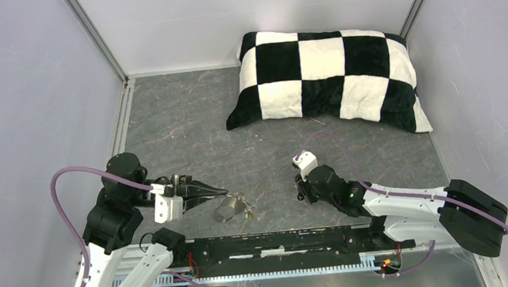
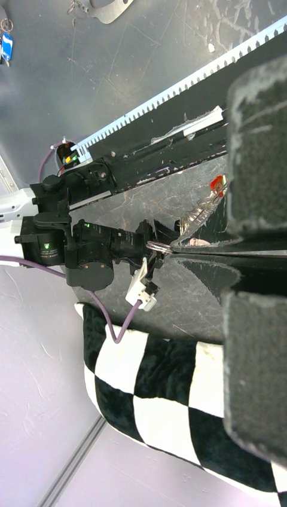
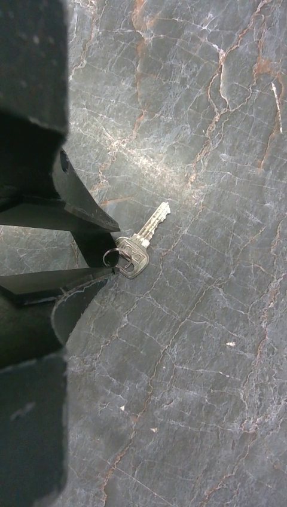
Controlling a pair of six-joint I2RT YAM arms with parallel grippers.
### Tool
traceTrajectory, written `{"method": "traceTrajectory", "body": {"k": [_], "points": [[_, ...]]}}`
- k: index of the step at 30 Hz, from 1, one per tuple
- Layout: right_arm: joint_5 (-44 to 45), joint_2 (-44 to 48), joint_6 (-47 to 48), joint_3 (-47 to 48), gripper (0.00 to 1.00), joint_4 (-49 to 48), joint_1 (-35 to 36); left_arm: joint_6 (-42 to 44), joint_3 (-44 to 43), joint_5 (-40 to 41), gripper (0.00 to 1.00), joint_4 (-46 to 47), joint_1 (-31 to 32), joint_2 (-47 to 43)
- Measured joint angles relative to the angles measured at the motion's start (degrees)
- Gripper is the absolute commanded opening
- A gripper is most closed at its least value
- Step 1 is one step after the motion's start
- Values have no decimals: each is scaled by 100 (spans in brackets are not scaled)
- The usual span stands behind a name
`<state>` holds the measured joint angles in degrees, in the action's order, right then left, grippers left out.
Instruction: Put the keys on the keyring
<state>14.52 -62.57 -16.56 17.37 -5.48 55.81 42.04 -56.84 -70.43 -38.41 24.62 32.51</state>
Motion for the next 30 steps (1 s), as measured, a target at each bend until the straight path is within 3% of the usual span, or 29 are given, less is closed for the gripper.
{"method": "traceTrajectory", "body": {"k": [9,17,30], "points": [[83,-160,35,2,34,-9,-7,-4,-11,0,2,0,0,0],[94,-157,116,2,1,-37,-7,-142,-33,7,2,138,0,0],[-308,675,715,2,1,-120,-11,-376,-33,11,2,271,0,0]]}}
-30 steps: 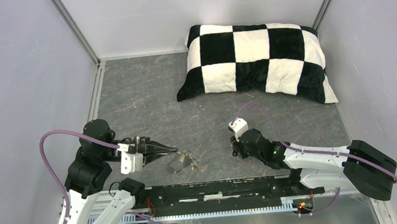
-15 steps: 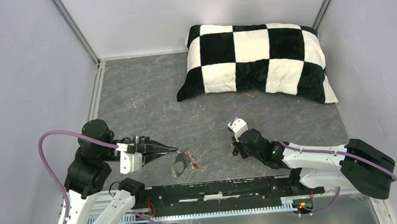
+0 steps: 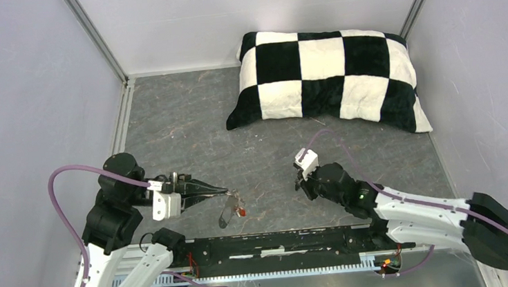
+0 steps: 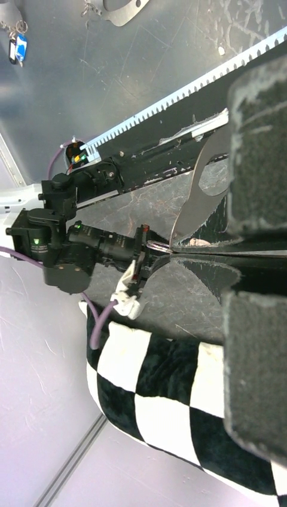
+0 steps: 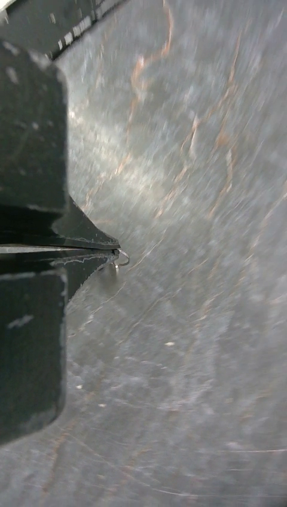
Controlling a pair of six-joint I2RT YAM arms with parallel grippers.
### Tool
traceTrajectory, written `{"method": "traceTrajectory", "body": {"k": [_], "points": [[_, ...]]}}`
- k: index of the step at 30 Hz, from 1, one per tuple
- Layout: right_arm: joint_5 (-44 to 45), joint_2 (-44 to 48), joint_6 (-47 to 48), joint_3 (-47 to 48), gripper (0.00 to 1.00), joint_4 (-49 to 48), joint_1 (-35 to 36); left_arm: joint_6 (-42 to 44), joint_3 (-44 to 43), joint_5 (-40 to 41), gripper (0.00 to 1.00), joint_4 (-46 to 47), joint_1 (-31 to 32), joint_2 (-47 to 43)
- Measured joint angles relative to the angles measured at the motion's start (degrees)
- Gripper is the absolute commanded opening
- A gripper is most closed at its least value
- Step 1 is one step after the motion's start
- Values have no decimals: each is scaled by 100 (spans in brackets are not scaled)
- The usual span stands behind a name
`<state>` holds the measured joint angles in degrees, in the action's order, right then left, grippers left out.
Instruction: Put the keys on the keyring
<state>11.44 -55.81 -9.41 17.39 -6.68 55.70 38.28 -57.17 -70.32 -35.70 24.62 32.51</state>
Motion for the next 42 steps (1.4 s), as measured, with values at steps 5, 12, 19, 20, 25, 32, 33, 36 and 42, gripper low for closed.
{"method": "traceTrajectory", "body": {"k": [5,12,19,20,25,32,33,36,42], "points": [[-1180,1012,586,46,1,-227,0,-354,26,-7,2,256,0,2],[-3136,1093,1519,1421,1,275,7,-710,50,-234,2,459,0,299],[-4472,918,2385,2643,1,907,35,-870,125,-474,2,463,0,595],[-4640,813,2514,2844,1,1043,46,-870,136,-501,2,459,0,595],[-5134,339,2992,3523,1,1462,162,-874,136,-647,2,472,0,516],[-5388,44,3427,3842,1,1816,339,-876,133,-800,2,481,0,437],[-5405,15,3488,3926,1,1867,363,-874,131,-828,2,481,0,435],[-5449,-48,3622,4155,1,1897,428,-874,129,-911,2,483,0,444],[-5539,-184,3694,4282,1,1797,560,-874,94,-940,2,483,0,555]]}}
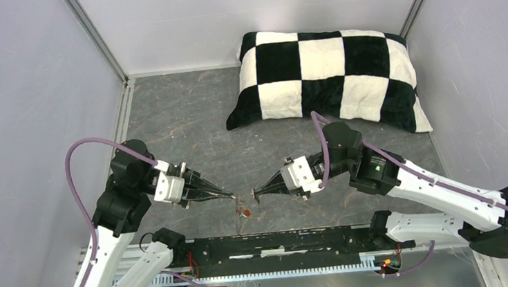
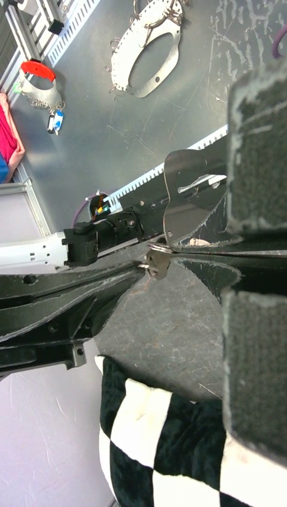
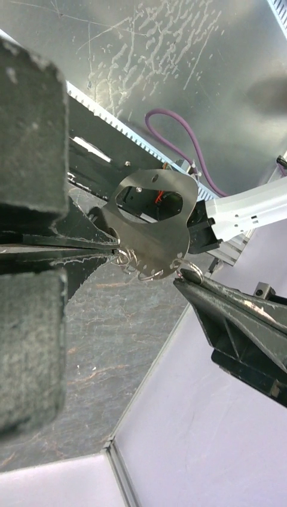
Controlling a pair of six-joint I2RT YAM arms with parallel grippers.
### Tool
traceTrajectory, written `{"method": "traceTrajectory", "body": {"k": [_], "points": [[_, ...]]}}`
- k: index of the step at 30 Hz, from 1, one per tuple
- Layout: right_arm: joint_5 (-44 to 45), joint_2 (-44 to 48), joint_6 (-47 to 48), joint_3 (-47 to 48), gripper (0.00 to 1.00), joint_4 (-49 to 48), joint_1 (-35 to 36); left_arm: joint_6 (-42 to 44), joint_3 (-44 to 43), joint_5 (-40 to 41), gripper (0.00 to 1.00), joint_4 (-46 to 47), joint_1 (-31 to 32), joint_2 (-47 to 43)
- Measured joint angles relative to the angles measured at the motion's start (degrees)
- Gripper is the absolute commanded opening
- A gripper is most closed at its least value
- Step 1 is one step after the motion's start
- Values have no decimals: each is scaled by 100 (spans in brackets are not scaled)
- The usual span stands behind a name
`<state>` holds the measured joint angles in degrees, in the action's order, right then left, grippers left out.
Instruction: Put the keys on the keyring
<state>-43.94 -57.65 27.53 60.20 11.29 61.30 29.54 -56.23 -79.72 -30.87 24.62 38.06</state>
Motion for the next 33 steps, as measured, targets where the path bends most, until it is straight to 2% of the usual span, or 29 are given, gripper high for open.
{"method": "traceTrajectory", "body": {"k": [16,22,33], "points": [[334,-166,122,0,1,-234,85,-2,-107,114,2,55,0,136],[457,-136,262,0,1,-269,173,-269,-116,227,2,433,0,229],[518,-44,278,0,1,-328,197,-487,-116,470,2,579,0,245]]}}
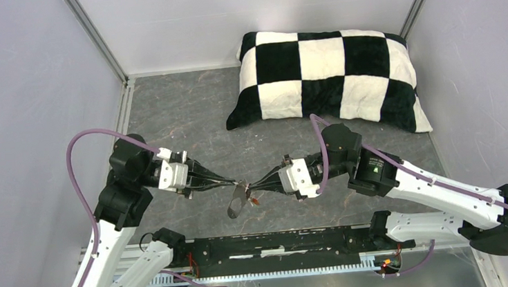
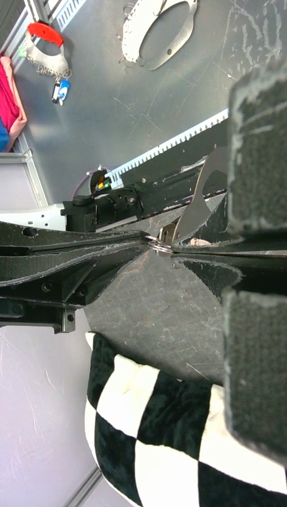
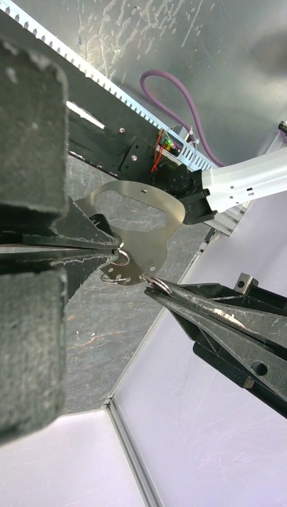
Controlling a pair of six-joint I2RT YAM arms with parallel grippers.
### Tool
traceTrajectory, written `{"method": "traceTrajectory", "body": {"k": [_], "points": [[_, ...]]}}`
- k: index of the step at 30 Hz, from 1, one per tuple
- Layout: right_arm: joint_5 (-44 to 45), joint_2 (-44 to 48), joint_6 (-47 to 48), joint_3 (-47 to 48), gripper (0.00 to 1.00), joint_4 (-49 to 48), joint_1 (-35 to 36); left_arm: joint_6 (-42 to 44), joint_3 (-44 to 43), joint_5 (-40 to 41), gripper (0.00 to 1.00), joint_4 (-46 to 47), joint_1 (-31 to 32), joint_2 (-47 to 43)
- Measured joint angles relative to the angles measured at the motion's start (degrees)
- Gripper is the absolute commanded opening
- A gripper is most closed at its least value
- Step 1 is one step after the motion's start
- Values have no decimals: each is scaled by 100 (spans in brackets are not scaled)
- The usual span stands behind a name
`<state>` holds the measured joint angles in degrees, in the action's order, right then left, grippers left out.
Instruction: Put the keys on the keyring
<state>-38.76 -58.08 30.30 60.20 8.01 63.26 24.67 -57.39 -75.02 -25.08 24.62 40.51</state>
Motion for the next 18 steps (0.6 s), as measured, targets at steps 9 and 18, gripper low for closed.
{"method": "traceTrajectory", "body": {"k": [9,18], "points": [[0,-11,-33,22,1,-70,0,-365,20,170,2,299,0,-79],[52,-11,-131,44,1,-234,0,-468,46,278,2,341,0,-96]]}}
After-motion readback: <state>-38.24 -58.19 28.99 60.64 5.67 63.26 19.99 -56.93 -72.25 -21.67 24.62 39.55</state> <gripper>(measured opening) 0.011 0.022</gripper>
